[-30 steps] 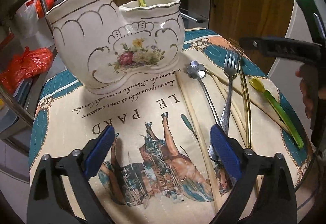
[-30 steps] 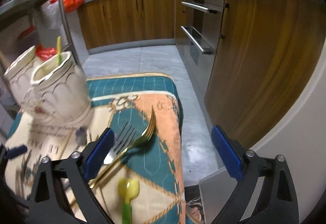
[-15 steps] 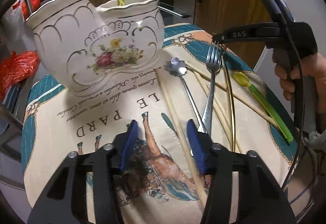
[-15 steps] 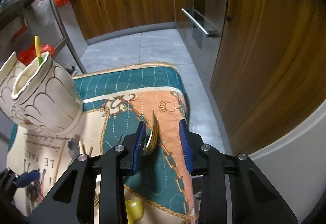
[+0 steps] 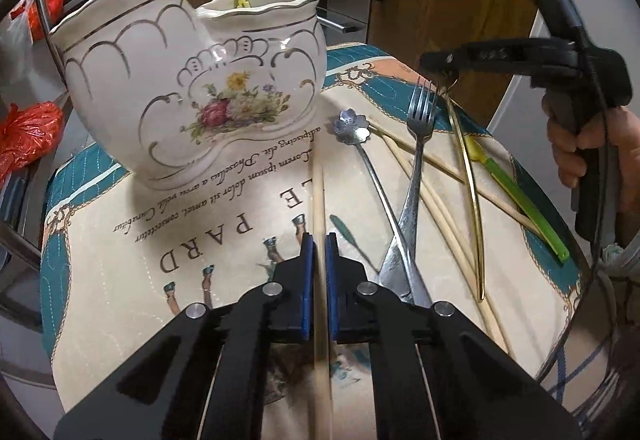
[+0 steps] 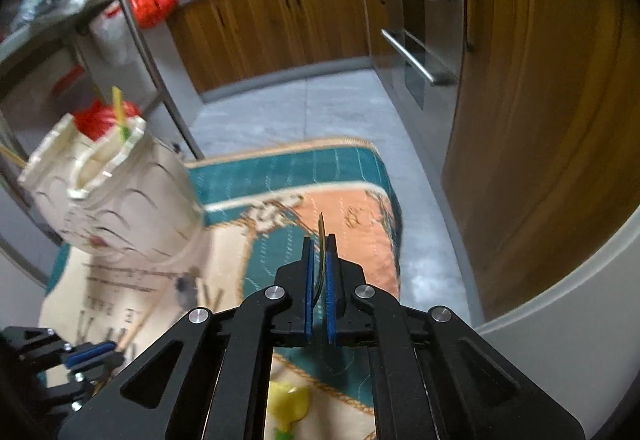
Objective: Organize utensils
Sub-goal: 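Lower chopstick into larger vase with left tool while right tool carries gold fork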
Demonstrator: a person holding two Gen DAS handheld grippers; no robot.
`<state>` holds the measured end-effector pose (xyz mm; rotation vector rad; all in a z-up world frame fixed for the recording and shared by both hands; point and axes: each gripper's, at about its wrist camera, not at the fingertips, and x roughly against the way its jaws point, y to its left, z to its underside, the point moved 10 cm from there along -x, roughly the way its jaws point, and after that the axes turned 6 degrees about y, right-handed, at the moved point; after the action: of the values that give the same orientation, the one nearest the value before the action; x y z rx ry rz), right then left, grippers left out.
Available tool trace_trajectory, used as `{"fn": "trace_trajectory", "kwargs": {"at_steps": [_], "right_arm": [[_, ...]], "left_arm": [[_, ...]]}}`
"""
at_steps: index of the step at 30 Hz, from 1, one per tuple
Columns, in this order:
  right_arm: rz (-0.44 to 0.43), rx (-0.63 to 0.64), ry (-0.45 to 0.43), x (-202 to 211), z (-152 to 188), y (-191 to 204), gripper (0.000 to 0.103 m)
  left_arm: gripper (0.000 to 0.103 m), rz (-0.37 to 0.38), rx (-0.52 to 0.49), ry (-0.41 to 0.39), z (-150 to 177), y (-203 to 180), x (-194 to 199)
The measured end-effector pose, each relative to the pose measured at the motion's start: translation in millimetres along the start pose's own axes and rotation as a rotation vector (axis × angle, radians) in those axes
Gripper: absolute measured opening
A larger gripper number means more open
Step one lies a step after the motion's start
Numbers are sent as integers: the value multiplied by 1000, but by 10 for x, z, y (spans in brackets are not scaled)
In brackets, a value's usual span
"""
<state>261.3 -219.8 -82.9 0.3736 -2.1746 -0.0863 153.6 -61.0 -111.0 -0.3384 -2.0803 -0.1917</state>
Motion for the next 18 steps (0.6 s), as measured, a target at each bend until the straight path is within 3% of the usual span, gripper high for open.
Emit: {"fn": "trace_trajectory", "kwargs": {"at_steps": [10,18], "right_arm": [[-56,76,-203,695,-127,260,3],[-55,163,-328,1171,-145,503,3]], "left_arm": [[6,33,-12,-77,160,176,286],[6,82,-37,-215,185,226,721]]}}
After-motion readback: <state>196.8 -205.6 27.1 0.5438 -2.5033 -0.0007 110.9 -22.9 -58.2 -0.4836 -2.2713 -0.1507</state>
